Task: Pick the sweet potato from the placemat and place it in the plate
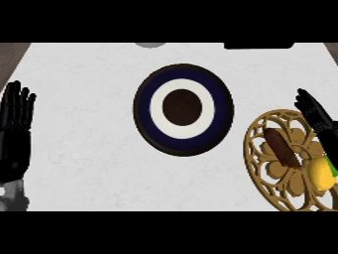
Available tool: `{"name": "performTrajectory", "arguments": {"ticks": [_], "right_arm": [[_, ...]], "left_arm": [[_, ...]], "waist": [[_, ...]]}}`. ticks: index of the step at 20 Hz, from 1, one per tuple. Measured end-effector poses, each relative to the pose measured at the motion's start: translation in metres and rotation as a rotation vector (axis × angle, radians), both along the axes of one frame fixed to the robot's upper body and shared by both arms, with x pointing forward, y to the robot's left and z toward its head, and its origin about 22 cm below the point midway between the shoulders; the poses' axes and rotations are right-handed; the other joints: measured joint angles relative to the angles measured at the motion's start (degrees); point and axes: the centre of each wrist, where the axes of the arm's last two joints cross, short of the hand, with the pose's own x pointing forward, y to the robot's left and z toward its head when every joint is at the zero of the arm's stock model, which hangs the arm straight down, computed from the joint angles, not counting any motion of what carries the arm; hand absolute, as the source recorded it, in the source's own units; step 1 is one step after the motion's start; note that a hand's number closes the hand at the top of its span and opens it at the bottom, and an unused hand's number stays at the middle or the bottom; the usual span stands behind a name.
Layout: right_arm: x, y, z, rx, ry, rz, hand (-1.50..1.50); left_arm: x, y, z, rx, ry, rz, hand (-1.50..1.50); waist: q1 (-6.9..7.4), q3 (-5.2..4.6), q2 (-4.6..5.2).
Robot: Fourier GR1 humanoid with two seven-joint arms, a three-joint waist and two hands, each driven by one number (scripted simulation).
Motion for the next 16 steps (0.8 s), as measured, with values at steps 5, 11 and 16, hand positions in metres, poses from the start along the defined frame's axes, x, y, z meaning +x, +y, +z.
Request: {"name": "performTrajectory", "arguments": {"ticks": [5,11,16], "right_arm": [[0.007,0.034,0.017,0.173,-0.063,0.047,-1.5],[0.002,0.043,0.032,0.059,-0.361,-0.138,-1.5],[-0.041,0.064,0.012,0.125,-0.548,-0.239,-1.5]], "left_arm": [[-0.012,0.02,-0.015,0.163,0.111,0.003,0.0],[-0.033,0.042,-0.042,0.291,0.288,-0.01,0.0],[-0.044,0.053,-0.056,0.317,0.339,-0.014,0.0]], "waist": [[-0.07,-0.73,0.64],[-1.02,-1.03,0.7],[-1.4,-1.03,0.69]]}}
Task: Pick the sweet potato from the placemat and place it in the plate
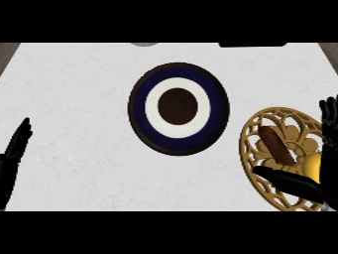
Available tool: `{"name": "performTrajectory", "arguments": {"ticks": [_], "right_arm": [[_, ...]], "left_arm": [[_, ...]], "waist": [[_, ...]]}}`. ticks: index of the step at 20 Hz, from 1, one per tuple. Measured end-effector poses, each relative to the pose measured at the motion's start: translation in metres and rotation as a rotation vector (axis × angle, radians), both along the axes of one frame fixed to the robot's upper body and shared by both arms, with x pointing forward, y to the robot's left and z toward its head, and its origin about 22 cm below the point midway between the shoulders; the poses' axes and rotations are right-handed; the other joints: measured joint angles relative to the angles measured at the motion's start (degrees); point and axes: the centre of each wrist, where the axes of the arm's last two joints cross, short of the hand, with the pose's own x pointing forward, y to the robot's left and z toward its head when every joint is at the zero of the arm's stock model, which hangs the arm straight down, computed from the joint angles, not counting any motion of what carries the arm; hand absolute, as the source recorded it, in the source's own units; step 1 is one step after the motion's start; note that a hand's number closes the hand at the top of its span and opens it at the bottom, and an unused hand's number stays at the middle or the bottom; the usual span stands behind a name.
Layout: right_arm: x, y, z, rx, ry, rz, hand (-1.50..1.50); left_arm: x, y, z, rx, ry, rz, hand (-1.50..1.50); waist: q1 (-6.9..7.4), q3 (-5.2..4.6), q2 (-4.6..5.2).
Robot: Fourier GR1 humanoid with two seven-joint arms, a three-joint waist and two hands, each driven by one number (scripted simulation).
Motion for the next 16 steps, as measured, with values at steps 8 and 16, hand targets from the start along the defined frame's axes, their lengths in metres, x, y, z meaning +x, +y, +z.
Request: {"name": "performTrajectory", "arguments": {"ticks": [8,16], "right_arm": [[-0.056,-0.006,0.004,-0.197,0.096,0.011,-1.5],[-0.065,-0.022,0.039,-0.538,0.371,-0.083,-1.5]], "left_arm": [[0.001,-0.009,-0.001,0.014,0.011,-0.013,0.0],[0.0,-0.015,0.002,0.018,0.007,-0.028,0.0]], "waist": [[0.63,-0.06,0.13],[1.3,-0.14,0.28]]}}
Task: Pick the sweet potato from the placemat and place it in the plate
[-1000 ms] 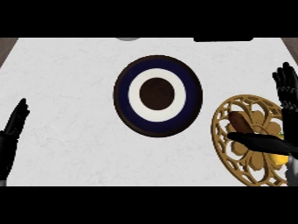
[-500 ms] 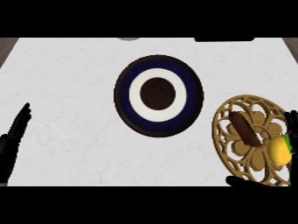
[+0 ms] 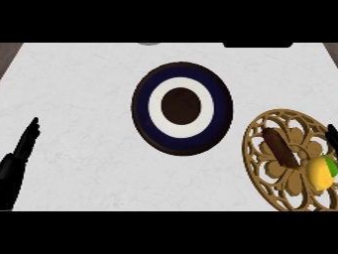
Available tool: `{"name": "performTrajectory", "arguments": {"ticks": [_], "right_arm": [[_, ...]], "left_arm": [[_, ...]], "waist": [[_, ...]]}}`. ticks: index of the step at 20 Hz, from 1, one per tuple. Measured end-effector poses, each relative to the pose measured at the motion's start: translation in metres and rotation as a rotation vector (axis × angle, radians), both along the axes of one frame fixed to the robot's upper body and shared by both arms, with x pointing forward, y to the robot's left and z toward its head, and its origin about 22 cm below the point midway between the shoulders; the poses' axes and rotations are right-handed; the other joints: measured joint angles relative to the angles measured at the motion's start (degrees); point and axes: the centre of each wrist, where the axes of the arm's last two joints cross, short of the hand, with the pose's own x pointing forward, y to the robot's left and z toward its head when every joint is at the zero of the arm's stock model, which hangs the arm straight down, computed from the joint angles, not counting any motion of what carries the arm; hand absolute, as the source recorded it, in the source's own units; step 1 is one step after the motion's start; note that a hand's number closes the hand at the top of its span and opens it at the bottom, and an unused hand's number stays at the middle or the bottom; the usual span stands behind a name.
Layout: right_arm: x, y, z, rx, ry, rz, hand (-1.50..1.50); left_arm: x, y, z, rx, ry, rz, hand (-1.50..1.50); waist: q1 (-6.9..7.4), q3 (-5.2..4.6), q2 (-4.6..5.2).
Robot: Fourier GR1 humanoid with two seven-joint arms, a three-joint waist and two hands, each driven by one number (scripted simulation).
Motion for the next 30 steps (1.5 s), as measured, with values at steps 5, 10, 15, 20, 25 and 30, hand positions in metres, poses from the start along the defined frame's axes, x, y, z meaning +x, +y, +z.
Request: {"name": "performTrajectory", "arguments": {"ticks": [5,10,15,20,25,30], "right_arm": [[0.015,0.011,0.022,-0.123,0.136,-0.069,-1.5],[0.037,0.02,0.03,-0.22,0.282,-0.099,-1.5],[0.064,0.017,0.023,-0.325,0.405,-0.111,-1.5],[0.082,0.013,0.006,-0.432,0.507,-0.107,-1.5],[0.098,-0.003,-0.001,-0.469,0.558,-0.089,-1.5],[0.109,0.0,-0.017,-0.48,0.601,-0.059,-1.5]], "left_arm": [[0.004,0.006,0.003,0.004,-0.003,-0.005,0.0],[0.004,0.003,0.0,-0.002,-0.001,-0.009,0.0],[0.005,0.003,-0.003,-0.001,-0.002,-0.008,0.0],[0.011,0.006,0.002,-0.004,-0.008,-0.004,0.0],[0.01,0.007,-0.006,-0.004,-0.006,-0.001,0.0],[0.005,0.001,-0.012,0.0,-0.004,0.001,0.0]], "waist": [[0.41,0.0,0.09],[0.62,0.05,0.11],[0.59,0.1,0.13],[0.43,0.12,0.1],[0.23,0.14,0.06],[0.22,0.13,0.03]]}}
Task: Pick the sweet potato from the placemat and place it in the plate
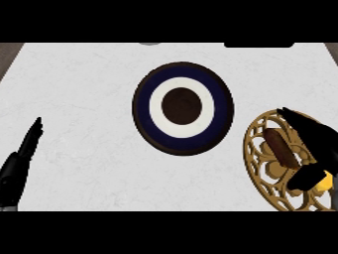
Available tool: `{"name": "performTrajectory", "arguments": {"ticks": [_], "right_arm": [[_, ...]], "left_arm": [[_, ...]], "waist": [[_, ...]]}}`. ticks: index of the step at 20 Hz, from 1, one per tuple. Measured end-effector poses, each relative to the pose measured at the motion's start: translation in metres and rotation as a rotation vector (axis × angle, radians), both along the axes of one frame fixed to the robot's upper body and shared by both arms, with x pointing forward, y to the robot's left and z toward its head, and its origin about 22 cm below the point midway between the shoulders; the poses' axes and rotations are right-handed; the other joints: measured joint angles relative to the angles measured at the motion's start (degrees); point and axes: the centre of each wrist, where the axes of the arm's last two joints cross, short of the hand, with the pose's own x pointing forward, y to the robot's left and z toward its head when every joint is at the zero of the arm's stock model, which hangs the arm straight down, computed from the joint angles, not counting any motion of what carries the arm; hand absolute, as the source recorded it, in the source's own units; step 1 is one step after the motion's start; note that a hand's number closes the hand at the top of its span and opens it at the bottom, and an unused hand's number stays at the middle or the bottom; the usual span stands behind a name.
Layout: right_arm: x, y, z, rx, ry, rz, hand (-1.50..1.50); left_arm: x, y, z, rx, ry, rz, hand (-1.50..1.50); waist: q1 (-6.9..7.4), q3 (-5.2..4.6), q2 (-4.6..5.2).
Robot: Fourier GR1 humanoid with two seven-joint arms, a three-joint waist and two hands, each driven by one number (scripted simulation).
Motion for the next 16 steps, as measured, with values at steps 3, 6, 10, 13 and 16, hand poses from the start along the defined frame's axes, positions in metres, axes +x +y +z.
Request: {"name": "performTrajectory", "arguments": {"ticks": [3,6,10,13,16], "right_arm": [[0.004,0.001,-0.006,-0.003,0.032,0.009,-1.5],[0.005,0.0,-0.012,-0.015,0.054,0.007,-1.5],[0.01,0.0,-0.027,-0.028,0.077,0.007,-1.5],[0.014,0.005,-0.036,-0.028,0.078,0.003,-1.5],[0.014,0.0,-0.044,-0.026,0.084,0.005,-1.5]], "left_arm": [[0.004,0.005,0.005,-0.002,0.002,0.0,0.0],[0.009,0.006,0.006,0.001,0.001,0.003,0.0],[0.009,0.006,0.004,0.001,-0.002,0.008,0.0],[0.005,0.006,0.008,-0.003,0.003,0.002,0.0],[0.006,0.007,0.007,-0.004,0.004,0.003,0.0]], "waist": [[-0.06,0.01,0.01],[-0.14,0.01,-0.01],[-0.12,0.0,-0.01],[-0.07,0.02,-0.01],[-0.12,0.01,-0.02]]}}
